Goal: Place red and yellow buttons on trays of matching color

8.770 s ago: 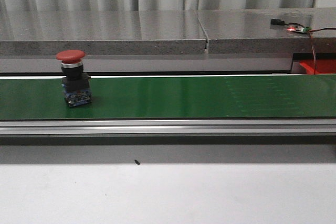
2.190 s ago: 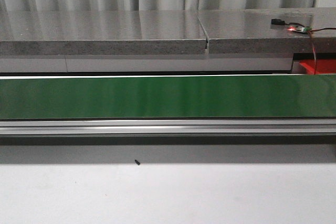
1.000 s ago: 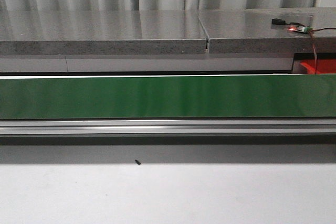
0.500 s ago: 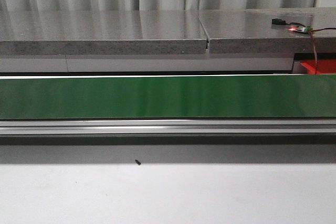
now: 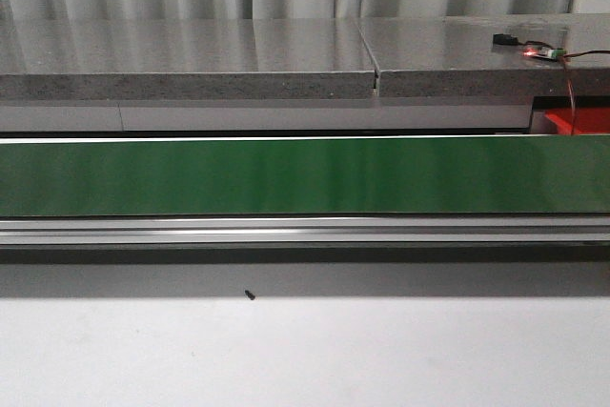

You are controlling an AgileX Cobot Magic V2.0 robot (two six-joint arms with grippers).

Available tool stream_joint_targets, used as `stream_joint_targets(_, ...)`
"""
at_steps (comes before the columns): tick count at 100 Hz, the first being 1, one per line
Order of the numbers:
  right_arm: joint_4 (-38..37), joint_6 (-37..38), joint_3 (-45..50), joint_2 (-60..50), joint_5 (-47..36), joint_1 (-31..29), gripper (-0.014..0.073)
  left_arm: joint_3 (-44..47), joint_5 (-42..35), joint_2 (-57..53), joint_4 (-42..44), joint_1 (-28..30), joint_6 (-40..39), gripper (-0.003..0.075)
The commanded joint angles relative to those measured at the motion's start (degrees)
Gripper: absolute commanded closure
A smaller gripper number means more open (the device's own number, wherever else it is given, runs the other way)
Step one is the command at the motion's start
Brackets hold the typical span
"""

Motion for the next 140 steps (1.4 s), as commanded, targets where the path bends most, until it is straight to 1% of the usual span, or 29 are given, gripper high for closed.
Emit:
stream_joint_targets(1,1.6,-0.1,-2.0,-3.5,-1.5,-0.2,0.0108,-1.5,-4.0,0.2,-1.6,-0.4,-0.4,0.0739)
stream_joint_targets(29,1.6,-0.1,-2.0,-4.1,-2.0,-0.4,0.0106,-1.5,-4.0,0.2,-1.6,-0.4,-0.4,0.0739)
stream_joint_targets(55,1.6,-0.9,-2.0,-7.5,-2.4,-0.4,0.0106,-1.5,-4.0,0.2,-1.6,-0.4,-0.4,0.0739)
stream_joint_targets(91,0.9,-4.0,-1.8,-14.3,0.8,0.3,0.0113,-1.5,-4.0,0.2,-1.6,-0.4,-0.4,0.0739)
stream_joint_targets(94,0.9,-4.0,-1.7,-15.1,0.9,0.6,0.0127,-1.5,-4.0,0.2,-1.6,-0.4,-0.4,0.0739)
stream_joint_targets(101,0.9,-4.0,-1.4,-16.9,1.5,1.4,0.0189,-1.5,-4.0,0.2,-1.6,-0.4,-0.4,0.0739)
stream_joint_targets(121,-0.5,-5.5,3.9,-23.6,-0.5,5.6,0.0459,-1.5,-4.0,0.2,-1.6,-0.4,-0.4,0.0739)
stream_joint_targets(122,-0.6,-5.5,4.2,-23.8,-0.7,5.8,0.0459,-1.5,-4.0,0.2,-1.6,-0.4,-0.4,0.0739)
stream_joint_targets(134,-1.8,-6.3,9.4,-28.3,-3.5,9.0,0.0584,-1.5,-4.0,0.2,-1.6,-0.4,-0.4,0.0739)
stream_joint_targets(140,-2.2,-6.8,11.8,-30.4,-5.3,10.8,0.0624,-1.5,-4.0,0.2,-1.6,-0.4,-0.4,0.0739)
